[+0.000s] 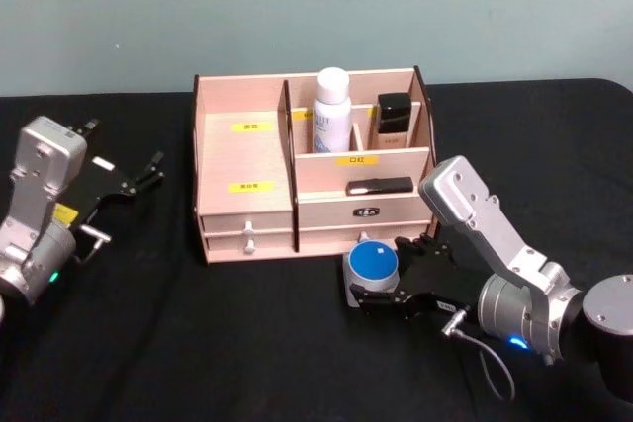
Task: Pick up the facial cleanser and watermelon frost from the table and place them into the tiered storage box.
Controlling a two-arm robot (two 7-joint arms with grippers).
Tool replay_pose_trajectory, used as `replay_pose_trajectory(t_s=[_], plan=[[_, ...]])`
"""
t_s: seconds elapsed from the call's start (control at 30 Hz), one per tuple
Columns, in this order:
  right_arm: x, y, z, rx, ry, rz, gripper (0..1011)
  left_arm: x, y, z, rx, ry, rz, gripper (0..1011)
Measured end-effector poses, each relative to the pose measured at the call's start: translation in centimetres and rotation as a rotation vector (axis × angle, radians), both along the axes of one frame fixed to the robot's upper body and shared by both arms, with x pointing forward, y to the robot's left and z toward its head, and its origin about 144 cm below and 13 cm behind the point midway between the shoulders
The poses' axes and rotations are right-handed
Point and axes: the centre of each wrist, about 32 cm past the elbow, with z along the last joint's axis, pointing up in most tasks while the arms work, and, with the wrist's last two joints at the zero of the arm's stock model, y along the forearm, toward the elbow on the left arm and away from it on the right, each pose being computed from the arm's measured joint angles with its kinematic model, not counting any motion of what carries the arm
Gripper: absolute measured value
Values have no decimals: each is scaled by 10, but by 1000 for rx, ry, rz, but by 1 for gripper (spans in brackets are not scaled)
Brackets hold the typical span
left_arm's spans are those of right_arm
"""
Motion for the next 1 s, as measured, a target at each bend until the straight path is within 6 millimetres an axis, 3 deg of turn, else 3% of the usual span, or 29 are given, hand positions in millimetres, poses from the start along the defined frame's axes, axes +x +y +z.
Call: replay_pose_trajectory(t_s=[1.0], plan=[[7,5,-7,23,-2,5,1002,0,0,0,0,0,0,1010]])
